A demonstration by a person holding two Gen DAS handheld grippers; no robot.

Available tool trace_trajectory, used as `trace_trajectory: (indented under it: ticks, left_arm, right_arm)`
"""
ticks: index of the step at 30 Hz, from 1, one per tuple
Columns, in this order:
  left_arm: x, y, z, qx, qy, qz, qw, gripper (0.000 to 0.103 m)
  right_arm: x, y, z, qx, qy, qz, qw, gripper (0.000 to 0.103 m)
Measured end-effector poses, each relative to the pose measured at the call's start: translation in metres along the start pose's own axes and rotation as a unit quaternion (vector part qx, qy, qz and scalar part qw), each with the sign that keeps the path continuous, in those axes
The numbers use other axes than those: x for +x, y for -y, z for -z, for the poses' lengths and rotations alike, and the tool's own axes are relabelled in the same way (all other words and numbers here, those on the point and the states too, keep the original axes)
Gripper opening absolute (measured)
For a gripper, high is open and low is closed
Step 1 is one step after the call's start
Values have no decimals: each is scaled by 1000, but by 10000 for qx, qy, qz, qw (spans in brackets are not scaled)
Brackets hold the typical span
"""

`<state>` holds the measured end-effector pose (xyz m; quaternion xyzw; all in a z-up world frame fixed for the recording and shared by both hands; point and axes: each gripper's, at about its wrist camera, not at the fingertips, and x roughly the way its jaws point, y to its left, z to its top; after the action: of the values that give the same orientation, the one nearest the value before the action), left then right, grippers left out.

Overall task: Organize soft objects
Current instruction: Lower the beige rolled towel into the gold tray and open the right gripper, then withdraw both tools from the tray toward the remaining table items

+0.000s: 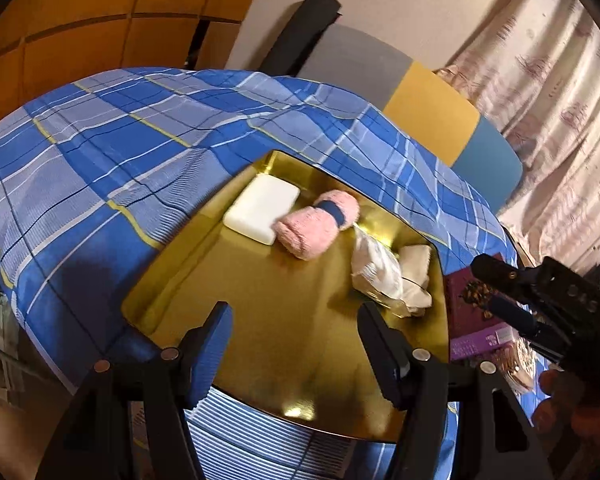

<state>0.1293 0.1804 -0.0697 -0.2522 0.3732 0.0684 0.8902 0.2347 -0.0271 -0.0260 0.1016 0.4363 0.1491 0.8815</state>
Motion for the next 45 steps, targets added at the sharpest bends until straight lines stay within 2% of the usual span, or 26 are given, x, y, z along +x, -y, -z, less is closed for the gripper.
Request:
trace_trajectory:
  ticks: [4,9,14,18,21,27,32,36,41,45]
  left_arm:
    - [2,12,7,140,-104,156,9997,64]
    - [2,26,16,296,-193,329,9988,64]
    - [2,50,32,623,-352,515,9961,64]
    - [0,76,48,1028,-460,750,9908,64]
    - [-5,92,61,1267,-486,1000,9857,64]
    - [-7,119,88,1580,-641,1349,9761,64]
    - [-13,149,110,1982,-740,1636,9636,64]
    - [-16,175,125,2312,-847,1803,9523,64]
    - [-15,211,144,2721,-1025,1929,9371,65]
    - [-10,231,153,2845,-1169,2011,9300,65]
  right_arm:
    - [-21,2,6,-196,103,-26,9998,70]
    - [-58,14,16,-429,431,-46,9981,71]
    - [-99,53,24,-340,856,217,9955,73]
    - [-121,94,29,-78,990,447,9940,75]
    - [-129,130,34,72,972,790,9921,75]
    - [-132,215,55,627,606,1364,9868,75]
    - [-125,274,79,901,264,1760,9799,75]
    - [-117,312,93,833,89,1932,9776,75]
    - [-110,349,83,771,114,2099,9746,75]
    - [-98,378,45,704,274,2093,9749,77]
